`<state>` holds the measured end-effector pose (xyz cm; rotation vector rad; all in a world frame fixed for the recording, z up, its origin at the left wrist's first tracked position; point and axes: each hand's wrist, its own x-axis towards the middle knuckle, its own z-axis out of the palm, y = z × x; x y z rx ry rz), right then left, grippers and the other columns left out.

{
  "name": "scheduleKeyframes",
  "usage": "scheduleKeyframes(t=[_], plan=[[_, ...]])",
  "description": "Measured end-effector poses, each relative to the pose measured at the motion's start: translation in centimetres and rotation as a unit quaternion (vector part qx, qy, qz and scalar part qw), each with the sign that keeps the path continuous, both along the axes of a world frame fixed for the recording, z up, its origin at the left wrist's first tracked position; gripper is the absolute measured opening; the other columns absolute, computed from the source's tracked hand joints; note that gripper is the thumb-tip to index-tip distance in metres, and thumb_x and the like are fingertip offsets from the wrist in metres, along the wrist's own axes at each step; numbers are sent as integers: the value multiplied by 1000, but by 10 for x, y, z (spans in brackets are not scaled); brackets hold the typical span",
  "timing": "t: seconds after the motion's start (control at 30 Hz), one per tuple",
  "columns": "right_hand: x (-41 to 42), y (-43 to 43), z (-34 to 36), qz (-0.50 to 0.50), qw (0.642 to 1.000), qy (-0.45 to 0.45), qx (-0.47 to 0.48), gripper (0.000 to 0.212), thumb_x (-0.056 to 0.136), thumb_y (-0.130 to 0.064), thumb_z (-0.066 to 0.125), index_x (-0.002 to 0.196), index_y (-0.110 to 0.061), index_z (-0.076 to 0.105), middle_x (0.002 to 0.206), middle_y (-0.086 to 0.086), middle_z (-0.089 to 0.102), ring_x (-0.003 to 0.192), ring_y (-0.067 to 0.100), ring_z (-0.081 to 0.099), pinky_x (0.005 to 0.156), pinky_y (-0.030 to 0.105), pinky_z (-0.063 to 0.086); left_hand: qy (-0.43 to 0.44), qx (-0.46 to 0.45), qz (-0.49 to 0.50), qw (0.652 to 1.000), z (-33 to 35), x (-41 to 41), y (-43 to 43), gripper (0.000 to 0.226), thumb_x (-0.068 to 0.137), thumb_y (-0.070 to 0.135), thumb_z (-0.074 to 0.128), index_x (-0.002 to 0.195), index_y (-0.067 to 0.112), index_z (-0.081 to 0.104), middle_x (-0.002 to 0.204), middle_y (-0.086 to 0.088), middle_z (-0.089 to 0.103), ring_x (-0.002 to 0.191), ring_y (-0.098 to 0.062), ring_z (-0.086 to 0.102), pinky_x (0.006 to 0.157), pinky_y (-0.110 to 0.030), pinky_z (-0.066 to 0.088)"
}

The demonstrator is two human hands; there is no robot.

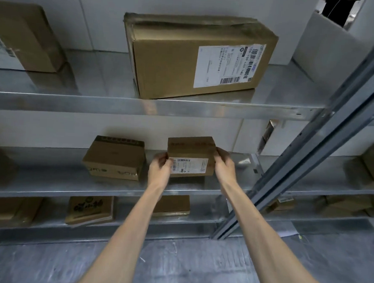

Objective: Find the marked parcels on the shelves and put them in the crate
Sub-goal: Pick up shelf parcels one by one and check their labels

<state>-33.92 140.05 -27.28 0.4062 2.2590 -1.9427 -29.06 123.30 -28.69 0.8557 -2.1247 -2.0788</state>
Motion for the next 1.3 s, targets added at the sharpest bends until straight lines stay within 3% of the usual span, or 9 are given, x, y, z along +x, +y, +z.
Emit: scheduleKeyframes(t=[0.2, 0.4, 0.53, 0.73, 0.8, 0.87, 1.0, 1.13, 1.3], plan=[[-10, -6, -31, 10, 999, -4, 33, 41, 104, -32, 48, 143, -20, 50, 145, 1, 54, 136, 22, 47, 115, 38, 34, -17, -2, -10, 1000, -26, -12, -7, 37, 101, 16, 54, 138, 14, 51, 135, -8, 60, 126, -23, 56, 105, -31, 41], [-6, -7, -56, 8, 999, -30, 36, 42, 104, -34, 48, 145, -27, 47, 146, -1, 54, 136, 22, 47, 115, 40, 34, -41, -4, -48, 998, -43, -12, -13, 42, 100, 18, 56, 141, 23, 49, 137, -4, 61, 129, -24, 54, 114, -47, 40], [-6, -9, -57, 3, 998, -21, 60, 46, 103, -40, 48, 147, -25, 44, 149, -1, 51, 139, 23, 44, 116, 41, 31, -31, -9, -60, 998, -44, -7, -21, 43, 98, 13, 55, 140, 21, 50, 139, -4, 59, 130, -23, 52, 113, -41, 39], [-1, -35, -42, 6, 928, 222, 300, 49, 100, -30, 51, 148, -22, 41, 146, 4, 52, 133, 23, 49, 111, 41, 40, 45, -70, 52, 995, -25, -8, -72, 44, 99, 15, 58, 142, 18, 53, 142, 0, 56, 132, -19, 52, 104, -23, 38], [-2, -58, -33, 40, 900, 285, 328, 49, 99, -29, 51, 147, -24, 41, 146, 4, 52, 132, 23, 50, 108, 39, 43, 76, -101, 78, 989, -14, -8, -101, 44, 98, 18, 60, 142, 20, 53, 141, 5, 55, 122, -14, 57, 91, -11, 42], [0, -86, -25, 83, 896, 305, 313, 50, 98, -23, 54, 147, -24, 42, 146, 2, 52, 131, 20, 51, 105, 34, 45, 99, -143, 89, 981, -8, -9, -132, 43, 99, 22, 60, 141, 22, 53, 141, 5, 53, 122, -14, 56, 94, -16, 45], [-3, -145, -35, 162, 934, 252, 195, 48, 101, -15, 49, 148, -21, 43, 149, -1, 50, 133, 19, 51, 106, 29, 44, 106, -206, 121, 965, -18, -16, -191, 39, 99, 31, 59, 137, 22, 55, 142, 2, 55, 134, -19, 49, 114, -39, 41], [-9, -192, -51, 182, 974, 62, 121, 48, 107, -25, 37, 155, -20, 32, 159, 0, 37, 144, 20, 39, 117, 30, 32, 39, -166, 143, 975, -32, -16, -233, 46, 100, 38, 56, 143, 25, 49, 151, 4, 46, 141, -18, 41, 107, -23, 33], [-16, -223, -65, 153, 977, -55, 138, 49, 110, -30, 25, 157, -16, 27, 162, 2, 30, 145, 25, 36, 113, 27, 28, -46, -69, 122, 989, -54, -16, -262, 52, 105, 40, 45, 154, 23, 36, 159, -1, 37, 144, -23, 38, 106, -26, 29]])
